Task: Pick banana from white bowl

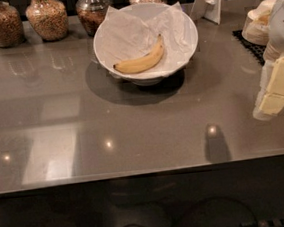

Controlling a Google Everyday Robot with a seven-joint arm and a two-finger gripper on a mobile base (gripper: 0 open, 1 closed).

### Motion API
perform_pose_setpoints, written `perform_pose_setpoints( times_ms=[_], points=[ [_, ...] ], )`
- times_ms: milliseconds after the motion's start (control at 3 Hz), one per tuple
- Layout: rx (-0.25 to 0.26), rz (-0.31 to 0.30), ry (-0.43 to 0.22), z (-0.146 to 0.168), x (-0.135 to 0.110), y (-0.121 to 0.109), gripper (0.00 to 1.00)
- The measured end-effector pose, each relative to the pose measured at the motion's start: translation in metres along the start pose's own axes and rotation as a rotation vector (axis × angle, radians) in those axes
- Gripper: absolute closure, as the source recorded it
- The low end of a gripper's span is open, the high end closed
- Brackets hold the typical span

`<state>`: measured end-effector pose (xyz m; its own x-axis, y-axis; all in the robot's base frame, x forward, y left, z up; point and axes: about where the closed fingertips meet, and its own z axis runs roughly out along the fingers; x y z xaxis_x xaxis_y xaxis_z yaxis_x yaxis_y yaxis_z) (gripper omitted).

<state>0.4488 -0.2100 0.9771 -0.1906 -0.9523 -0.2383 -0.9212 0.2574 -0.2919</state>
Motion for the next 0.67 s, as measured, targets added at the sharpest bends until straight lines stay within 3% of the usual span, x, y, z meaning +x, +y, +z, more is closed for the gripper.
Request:
perform_pose_setpoints(
  times_ms=[333,667],
  points=[
    [0.082,-0.042,-0.103,0.012,-0.016,-0.021,0.00],
    [0.178,-0.121,-0.242,0.022,-0.046,-0.059,0.00]
  ],
)
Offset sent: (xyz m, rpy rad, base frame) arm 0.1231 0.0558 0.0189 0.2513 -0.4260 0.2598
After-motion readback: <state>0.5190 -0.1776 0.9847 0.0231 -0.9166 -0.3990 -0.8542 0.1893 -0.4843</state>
